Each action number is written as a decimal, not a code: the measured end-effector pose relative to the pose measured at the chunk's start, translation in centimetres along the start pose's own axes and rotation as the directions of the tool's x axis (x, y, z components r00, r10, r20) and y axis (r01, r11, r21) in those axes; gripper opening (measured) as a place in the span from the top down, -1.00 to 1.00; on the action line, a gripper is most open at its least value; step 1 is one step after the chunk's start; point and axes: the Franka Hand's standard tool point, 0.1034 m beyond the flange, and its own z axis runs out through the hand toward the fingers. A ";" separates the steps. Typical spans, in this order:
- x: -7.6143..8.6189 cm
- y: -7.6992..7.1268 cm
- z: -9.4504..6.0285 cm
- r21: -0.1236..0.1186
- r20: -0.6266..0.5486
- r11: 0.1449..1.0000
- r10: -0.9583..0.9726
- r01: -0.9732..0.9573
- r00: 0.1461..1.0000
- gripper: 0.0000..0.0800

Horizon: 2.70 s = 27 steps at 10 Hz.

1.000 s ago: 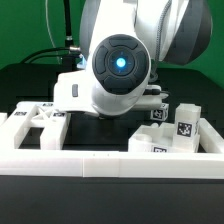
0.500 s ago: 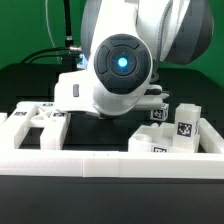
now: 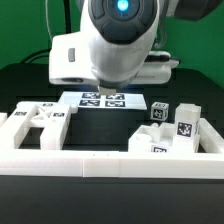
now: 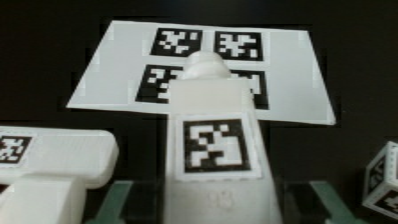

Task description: Assemble chair

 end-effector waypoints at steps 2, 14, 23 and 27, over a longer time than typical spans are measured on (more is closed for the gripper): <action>-0.2 0.1 -0.7 -0.001 -0.012 1.000 0.000 0.000 1.000 0.29; 1.1 -1.1 -7.9 0.035 -0.620 0.999 0.040 -0.023 0.783 0.28; 2.1 -2.5 -12.8 0.005 -0.972 0.999 0.015 -0.043 0.234 0.28; 2.8 -4.0 -12.4 0.016 -0.998 0.999 0.018 -0.049 0.057 0.28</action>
Offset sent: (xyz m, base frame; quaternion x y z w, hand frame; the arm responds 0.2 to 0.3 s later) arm 0.0000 0.0000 0.0000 0.0000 0.0000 0.0000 1.0000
